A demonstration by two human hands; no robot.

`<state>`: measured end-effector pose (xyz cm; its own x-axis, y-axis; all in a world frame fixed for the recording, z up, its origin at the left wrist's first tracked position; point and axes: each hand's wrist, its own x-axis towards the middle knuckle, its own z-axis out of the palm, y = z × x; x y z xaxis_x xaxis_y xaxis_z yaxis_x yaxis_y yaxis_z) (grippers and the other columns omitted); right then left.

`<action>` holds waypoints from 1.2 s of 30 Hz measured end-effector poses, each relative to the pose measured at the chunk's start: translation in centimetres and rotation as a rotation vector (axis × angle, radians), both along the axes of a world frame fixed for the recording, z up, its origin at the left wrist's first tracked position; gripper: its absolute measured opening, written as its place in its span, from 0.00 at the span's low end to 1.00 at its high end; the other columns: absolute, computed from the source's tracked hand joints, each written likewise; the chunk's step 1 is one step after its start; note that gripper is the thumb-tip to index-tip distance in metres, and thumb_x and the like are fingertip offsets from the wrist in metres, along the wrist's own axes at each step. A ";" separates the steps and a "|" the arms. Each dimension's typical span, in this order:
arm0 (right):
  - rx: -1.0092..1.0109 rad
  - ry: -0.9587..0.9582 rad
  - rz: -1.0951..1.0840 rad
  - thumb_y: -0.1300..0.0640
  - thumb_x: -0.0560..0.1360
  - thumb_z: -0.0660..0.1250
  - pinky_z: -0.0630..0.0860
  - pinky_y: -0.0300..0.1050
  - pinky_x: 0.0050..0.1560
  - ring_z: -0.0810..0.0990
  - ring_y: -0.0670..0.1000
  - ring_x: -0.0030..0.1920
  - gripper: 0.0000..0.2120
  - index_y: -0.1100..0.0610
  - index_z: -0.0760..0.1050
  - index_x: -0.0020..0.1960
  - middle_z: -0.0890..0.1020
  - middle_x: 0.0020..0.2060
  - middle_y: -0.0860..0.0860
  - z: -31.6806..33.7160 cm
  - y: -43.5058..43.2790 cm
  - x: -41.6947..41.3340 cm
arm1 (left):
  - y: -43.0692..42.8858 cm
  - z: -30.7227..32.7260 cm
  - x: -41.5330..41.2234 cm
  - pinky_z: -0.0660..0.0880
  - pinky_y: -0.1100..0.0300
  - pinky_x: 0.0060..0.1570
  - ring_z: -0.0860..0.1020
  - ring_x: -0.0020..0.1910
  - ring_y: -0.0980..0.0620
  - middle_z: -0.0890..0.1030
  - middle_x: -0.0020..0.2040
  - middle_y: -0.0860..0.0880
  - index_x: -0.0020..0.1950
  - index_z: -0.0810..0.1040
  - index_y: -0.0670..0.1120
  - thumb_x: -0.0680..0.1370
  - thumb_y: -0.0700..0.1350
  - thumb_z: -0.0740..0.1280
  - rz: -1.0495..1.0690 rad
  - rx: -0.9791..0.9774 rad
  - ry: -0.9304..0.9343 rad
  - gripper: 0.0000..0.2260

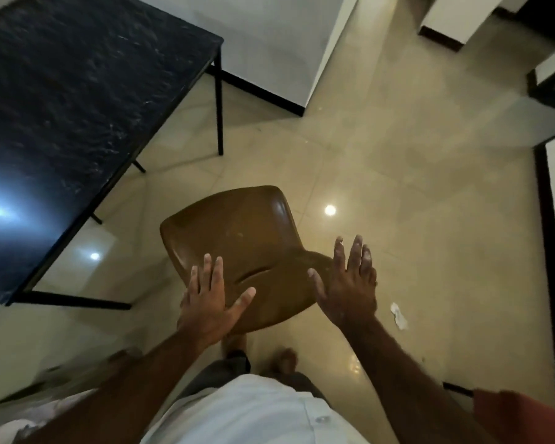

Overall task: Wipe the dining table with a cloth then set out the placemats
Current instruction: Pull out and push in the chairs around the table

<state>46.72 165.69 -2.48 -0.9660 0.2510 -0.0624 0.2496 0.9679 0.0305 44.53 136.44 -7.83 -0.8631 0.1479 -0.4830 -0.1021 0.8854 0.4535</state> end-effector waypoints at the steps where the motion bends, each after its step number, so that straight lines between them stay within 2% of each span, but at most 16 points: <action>1: 0.018 -0.037 0.036 0.27 0.84 0.56 0.68 0.68 0.79 0.59 0.70 0.86 0.45 0.56 0.56 0.90 0.55 0.89 0.65 -0.4 0.5 -1.3 | 0.1 -0.2 -0.5 0.53 0.30 0.84 0.38 0.90 0.41 0.32 0.90 0.52 0.89 0.34 0.57 0.67 0.90 0.39 0.056 0.003 -0.044 0.59; 3: 0.068 -0.104 0.125 0.28 0.84 0.58 0.70 0.70 0.77 0.61 0.71 0.85 0.45 0.57 0.59 0.89 0.60 0.87 0.66 -1.5 1.5 -3.7 | 0.2 -0.7 -0.8 0.54 0.29 0.83 0.38 0.90 0.40 0.32 0.90 0.52 0.89 0.34 0.57 0.67 0.90 0.43 0.114 0.002 -0.124 0.60; 8: 0.115 -0.280 0.225 0.30 0.78 0.66 0.74 0.74 0.73 0.66 0.75 0.82 0.47 0.59 0.66 0.86 0.66 0.83 0.69 -4.6 3.4 -8.2 | 1.1 -1.7 -0.5 0.55 0.26 0.82 0.37 0.90 0.39 0.32 0.90 0.52 0.89 0.32 0.56 0.75 0.83 0.60 0.161 -0.008 -0.235 0.58; 10: 0.109 -0.386 0.251 0.28 0.78 0.67 0.69 0.73 0.77 0.62 0.74 0.84 0.50 0.57 0.60 0.89 0.61 0.86 0.68 -5.3 4.2 -9.7 | 1.9 -2.3 -0.1 0.58 0.26 0.81 0.39 0.90 0.38 0.33 0.90 0.52 0.89 0.32 0.56 0.74 0.82 0.64 0.208 0.009 -0.296 0.59; 13: 0.088 -0.556 0.297 0.25 0.81 0.60 0.58 0.69 0.85 0.49 0.71 0.88 0.51 0.52 0.44 0.91 0.47 0.89 0.63 -6.4 5.1 -11.1 | 3.0 -3.6 0.0 0.59 0.27 0.83 0.42 0.90 0.36 0.35 0.90 0.50 0.89 0.32 0.57 0.74 0.80 0.67 0.320 0.027 -0.341 0.60; 15: 0.054 -0.607 0.310 0.25 0.81 0.60 0.54 0.69 0.86 0.47 0.69 0.88 0.51 0.51 0.43 0.90 0.46 0.90 0.61 -6.7 5.4 -11.4 | 3.6 -4.1 0.0 0.59 0.30 0.84 0.46 0.90 0.34 0.39 0.91 0.47 0.89 0.33 0.56 0.73 0.80 0.68 0.417 0.027 -0.346 0.60; 18: -0.099 -0.682 0.259 0.25 0.80 0.61 0.52 0.70 0.86 0.47 0.70 0.88 0.51 0.50 0.44 0.90 0.47 0.90 0.59 -7.7 6.3 -11.5 | 4.1 -4.7 0.2 0.62 0.31 0.83 0.52 0.89 0.33 0.43 0.91 0.46 0.90 0.36 0.56 0.73 0.77 0.72 0.596 0.028 -0.353 0.61; 20: -0.222 -0.751 0.167 0.26 0.79 0.65 0.56 0.71 0.85 0.50 0.71 0.87 0.52 0.49 0.46 0.90 0.49 0.89 0.58 -8.4 6.6 -11.8 | 3.9 -5.2 0.3 0.64 0.30 0.82 0.55 0.88 0.33 0.44 0.91 0.45 0.91 0.40 0.55 0.73 0.76 0.74 0.689 0.017 -0.362 0.61; 22: -0.338 -0.789 0.057 0.26 0.77 0.68 0.65 0.71 0.81 0.58 0.71 0.85 0.53 0.49 0.47 0.90 0.54 0.88 0.59 -9.0 6.9 -12.1 | 3.8 -5.9 0.4 0.67 0.30 0.80 0.60 0.87 0.33 0.50 0.91 0.43 0.91 0.43 0.53 0.73 0.73 0.76 0.782 0.011 -0.376 0.61; 25: -0.538 -0.811 -0.141 0.31 0.76 0.76 0.76 0.67 0.74 0.73 0.69 0.77 0.54 0.53 0.51 0.88 0.66 0.81 0.60 -9.7 7.2 -12.5 | 3.5 -6.5 0.5 0.76 0.32 0.72 0.73 0.79 0.35 0.68 0.85 0.43 0.90 0.49 0.55 0.69 0.71 0.81 1.012 0.118 -0.392 0.60; 27: -0.673 -0.864 -0.280 0.35 0.76 0.80 0.81 0.63 0.70 0.80 0.65 0.70 0.49 0.56 0.61 0.84 0.75 0.76 0.60 -9.5 7.3 -13.0 | 3.5 -6.3 0.5 0.82 0.35 0.65 0.82 0.68 0.37 0.77 0.73 0.47 0.86 0.59 0.51 0.70 0.66 0.84 1.206 0.242 -0.435 0.54; 29: -0.822 -0.924 -0.426 0.41 0.77 0.82 0.80 0.58 0.67 0.82 0.61 0.62 0.41 0.60 0.70 0.79 0.80 0.72 0.61 -9.2 7.8 -13.7 | 3.4 -6.2 0.6 0.85 0.39 0.59 0.86 0.58 0.39 0.85 0.64 0.44 0.79 0.71 0.44 0.73 0.59 0.85 1.382 0.395 -0.505 0.41; 31: -0.946 -0.991 -0.585 0.46 0.77 0.82 0.79 0.60 0.70 0.82 0.62 0.62 0.37 0.62 0.73 0.77 0.82 0.71 0.62 -8.9 8.2 -14.4 | 3.4 -6.0 0.3 0.85 0.46 0.52 0.88 0.52 0.40 0.89 0.56 0.40 0.69 0.81 0.40 0.76 0.53 0.83 1.471 0.476 -0.603 0.27; 33: -1.012 -1.035 -0.682 0.48 0.76 0.83 0.77 0.65 0.76 0.83 0.65 0.66 0.36 0.62 0.74 0.76 0.82 0.70 0.62 -8.7 8.3 -14.9 | 3.2 -6.0 0.3 0.83 0.48 0.50 0.88 0.53 0.40 0.89 0.54 0.39 0.66 0.84 0.39 0.79 0.49 0.81 1.489 0.508 -0.671 0.21; 36: -0.987 -1.036 -0.709 0.50 0.77 0.83 0.75 0.67 0.77 0.82 0.67 0.69 0.36 0.63 0.73 0.78 0.81 0.71 0.63 -9.0 8.2 -15.1 | 2.7 -5.9 0.1 0.83 0.48 0.47 0.88 0.51 0.40 0.89 0.54 0.38 0.65 0.83 0.38 0.81 0.46 0.79 1.476 0.481 -0.702 0.18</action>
